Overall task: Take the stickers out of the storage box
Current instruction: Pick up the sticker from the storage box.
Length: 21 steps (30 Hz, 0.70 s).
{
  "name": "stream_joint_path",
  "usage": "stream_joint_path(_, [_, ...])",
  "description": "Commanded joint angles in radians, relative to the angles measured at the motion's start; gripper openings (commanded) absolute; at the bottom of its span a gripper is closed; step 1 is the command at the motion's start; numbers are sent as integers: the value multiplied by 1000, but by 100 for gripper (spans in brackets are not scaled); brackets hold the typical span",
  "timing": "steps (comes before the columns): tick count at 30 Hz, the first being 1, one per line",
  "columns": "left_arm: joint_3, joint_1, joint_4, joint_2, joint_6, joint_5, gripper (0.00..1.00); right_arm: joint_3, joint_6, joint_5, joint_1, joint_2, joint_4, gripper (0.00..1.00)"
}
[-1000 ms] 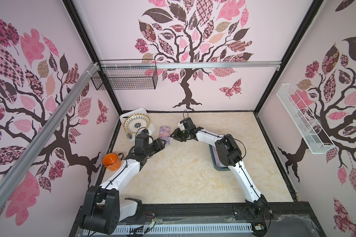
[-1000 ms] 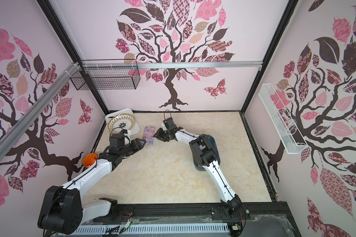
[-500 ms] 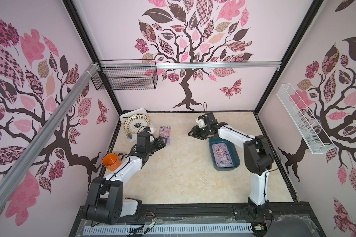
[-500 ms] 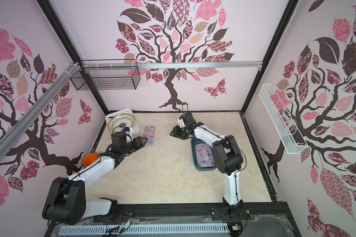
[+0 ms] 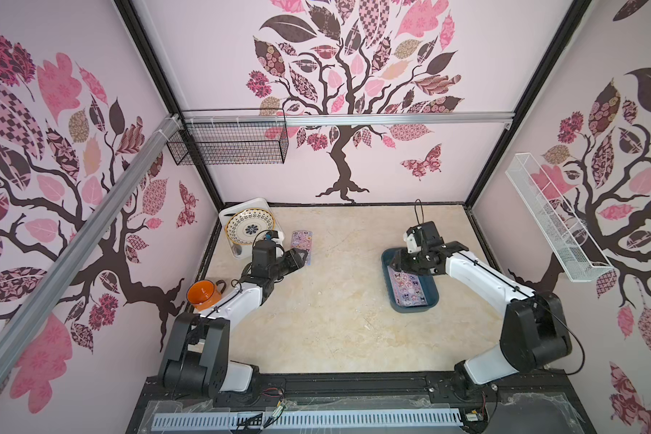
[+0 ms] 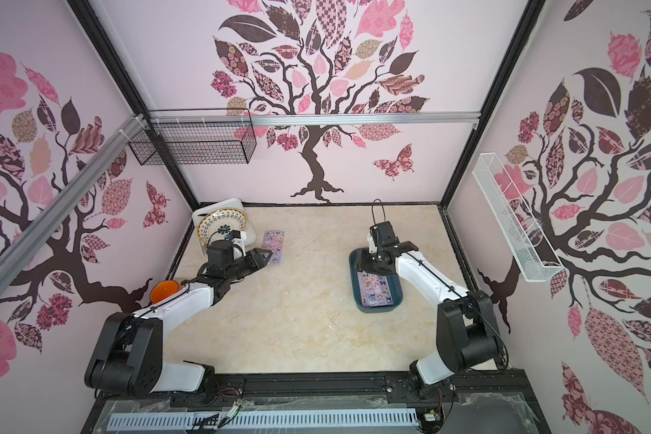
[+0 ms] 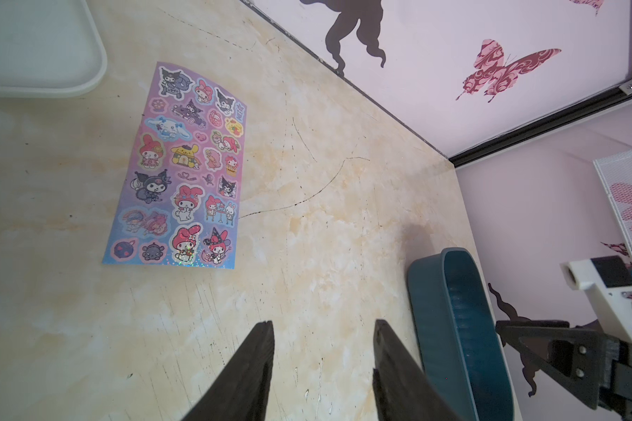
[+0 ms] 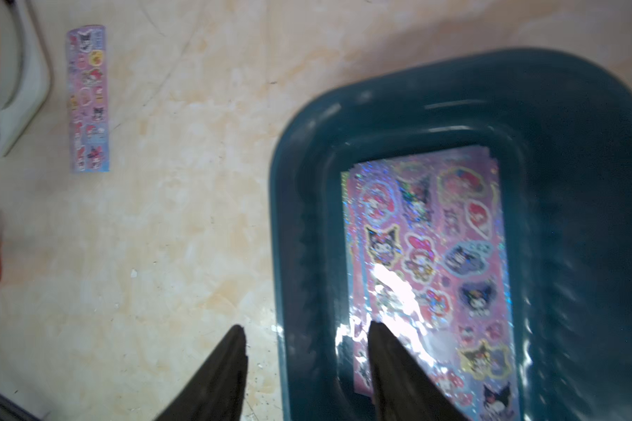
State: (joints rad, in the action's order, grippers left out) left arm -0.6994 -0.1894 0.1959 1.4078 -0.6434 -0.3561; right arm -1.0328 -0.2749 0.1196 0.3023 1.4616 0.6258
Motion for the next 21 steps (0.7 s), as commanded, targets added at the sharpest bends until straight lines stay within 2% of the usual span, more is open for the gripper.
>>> stream_joint_path(1, [-13, 1, 31, 23, 31, -22, 51, 62, 18, -192, -13, -85, 3, 73])
stream_joint_path(5, [-13, 2, 55, 64, 46, -53, 55, 67, 39, -192, -38, -26, 18, 77])
stream_joint_path(13, [1, -3, 200, 206, 53, -197, 58, -48, 119, -165, -40, 149, 71, 81])
stream_joint_path(21, [-36, -15, 113, 222, 114, -168, 58, -123, 174, -131, -53, 276, 118, 82])
